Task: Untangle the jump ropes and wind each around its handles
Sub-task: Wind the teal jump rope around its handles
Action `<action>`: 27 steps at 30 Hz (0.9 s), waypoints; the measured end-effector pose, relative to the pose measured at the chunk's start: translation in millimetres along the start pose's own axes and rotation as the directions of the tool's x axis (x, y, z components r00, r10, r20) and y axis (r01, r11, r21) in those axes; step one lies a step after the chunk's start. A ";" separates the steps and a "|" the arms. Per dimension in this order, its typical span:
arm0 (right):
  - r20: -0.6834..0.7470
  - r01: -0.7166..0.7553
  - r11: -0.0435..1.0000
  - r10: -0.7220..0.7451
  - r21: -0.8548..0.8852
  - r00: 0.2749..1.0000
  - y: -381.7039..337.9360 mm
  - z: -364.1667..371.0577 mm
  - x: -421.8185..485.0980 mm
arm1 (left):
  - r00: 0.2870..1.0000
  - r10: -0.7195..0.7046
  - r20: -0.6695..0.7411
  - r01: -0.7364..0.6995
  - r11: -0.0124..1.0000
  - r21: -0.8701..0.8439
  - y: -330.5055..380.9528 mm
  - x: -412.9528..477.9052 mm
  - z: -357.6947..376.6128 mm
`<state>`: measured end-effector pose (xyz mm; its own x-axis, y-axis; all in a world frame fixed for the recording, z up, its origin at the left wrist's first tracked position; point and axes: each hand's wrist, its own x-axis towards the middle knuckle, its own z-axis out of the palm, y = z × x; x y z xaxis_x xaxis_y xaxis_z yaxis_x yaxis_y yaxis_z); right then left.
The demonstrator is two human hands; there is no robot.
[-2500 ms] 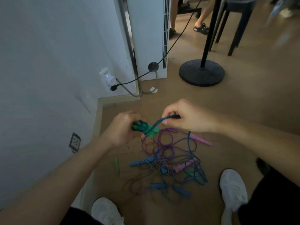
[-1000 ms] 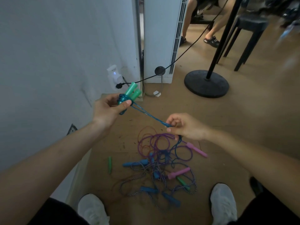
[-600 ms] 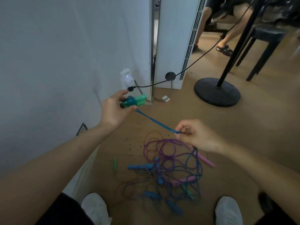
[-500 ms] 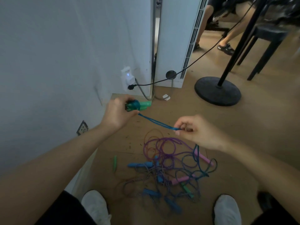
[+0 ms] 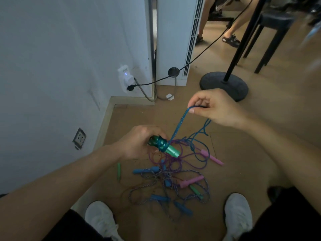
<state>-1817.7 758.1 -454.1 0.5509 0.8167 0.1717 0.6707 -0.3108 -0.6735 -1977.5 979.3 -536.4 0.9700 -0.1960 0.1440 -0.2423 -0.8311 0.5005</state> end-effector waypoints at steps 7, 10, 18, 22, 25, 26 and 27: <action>0.031 -0.054 0.998 0.053 0.040 0.998 28.9 -17.6 13.6 | 0.999 0.049 0.007 -0.047 0.986 -0.161 25.7 -2.9 -3.5; 0.037 -0.105 0.992 0.103 0.076 0.994 41.5 -11.6 18.0 | 0.999 -0.048 0.011 0.048 0.890 -0.454 43.9 -2.9 -8.1; 0.052 -0.230 0.932 0.225 0.280 0.973 55.2 18.9 18.1 | 0.903 -0.369 -0.219 -0.012 0.488 -0.873 40.8 -1.1 -18.5; 0.117 -0.250 0.941 0.229 0.229 0.966 51.0 26.9 12.4 | 0.803 -0.564 -0.194 -0.033 0.283 -0.959 28.0 1.1 -20.6; 0.168 -0.246 0.937 0.208 0.248 0.963 40.0 31.7 8.6 | 0.698 -0.691 -0.188 -0.073 0.192 -0.979 24.0 4.5 -23.2; 0.187 -0.240 0.936 0.196 0.256 0.963 35.5 33.6 7.6 | 0.650 -0.735 -0.195 -0.079 0.190 -0.979 21.8 5.9 -24.8; 0.207 -0.231 0.938 0.180 0.260 0.962 30.5 35.4 6.7 | 0.606 -0.767 -0.208 -0.075 0.205 -0.976 18.8 7.3 -26.6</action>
<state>-1811.1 771.3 -499.0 0.5475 0.8302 -0.1051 0.3725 -0.3542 -0.8578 -1975.6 976.1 -503.3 0.7696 0.6273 -0.1191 -0.1436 0.3518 0.9250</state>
